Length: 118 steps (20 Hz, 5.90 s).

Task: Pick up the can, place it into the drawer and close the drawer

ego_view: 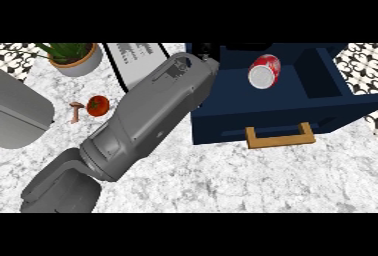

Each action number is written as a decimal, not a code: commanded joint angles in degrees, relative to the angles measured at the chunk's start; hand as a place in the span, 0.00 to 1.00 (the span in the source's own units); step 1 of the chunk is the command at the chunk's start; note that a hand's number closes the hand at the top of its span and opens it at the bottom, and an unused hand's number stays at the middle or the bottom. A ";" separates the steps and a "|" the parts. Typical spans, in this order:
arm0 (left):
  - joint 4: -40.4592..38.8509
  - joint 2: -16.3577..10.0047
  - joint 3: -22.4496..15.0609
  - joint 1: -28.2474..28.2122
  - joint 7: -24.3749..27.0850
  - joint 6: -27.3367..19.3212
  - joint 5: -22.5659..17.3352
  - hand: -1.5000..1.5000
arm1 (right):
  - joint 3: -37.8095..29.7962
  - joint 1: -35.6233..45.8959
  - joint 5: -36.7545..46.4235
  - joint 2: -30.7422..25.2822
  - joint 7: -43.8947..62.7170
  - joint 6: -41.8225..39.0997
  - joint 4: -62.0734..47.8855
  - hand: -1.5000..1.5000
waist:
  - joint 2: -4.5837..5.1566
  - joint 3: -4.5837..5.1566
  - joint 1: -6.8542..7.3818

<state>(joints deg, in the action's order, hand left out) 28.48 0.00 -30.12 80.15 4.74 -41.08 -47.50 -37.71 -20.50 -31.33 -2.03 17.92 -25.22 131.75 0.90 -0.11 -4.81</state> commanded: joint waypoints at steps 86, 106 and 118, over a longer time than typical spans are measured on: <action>31.46 -21.84 -3.50 -15.28 -8.54 -8.44 -0.06 0.00 | 30.31 72.31 103.97 -6.29 -26.45 59.22 -103.71 0.00 | -0.09 0.00 8.82; 39.23 -25.72 -2.86 -17.19 -13.59 -7.53 2.03 0.00 | 26.43 89.46 106.54 -12.25 -21.47 63.37 -119.11 0.00 | 1.18 -0.03 11.39; 42.25 -27.96 -1.99 -17.87 -15.35 -7.24 2.09 0.00 | 7.39 92.73 84.99 -8.31 -36.98 49.21 -120.11 0.00 | 0.84 -0.37 11.73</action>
<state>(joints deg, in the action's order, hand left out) 69.75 -27.39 -32.39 62.26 -9.80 -48.13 -45.32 -21.99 68.11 63.04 -13.61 -18.33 26.44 9.84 2.37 -0.78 5.41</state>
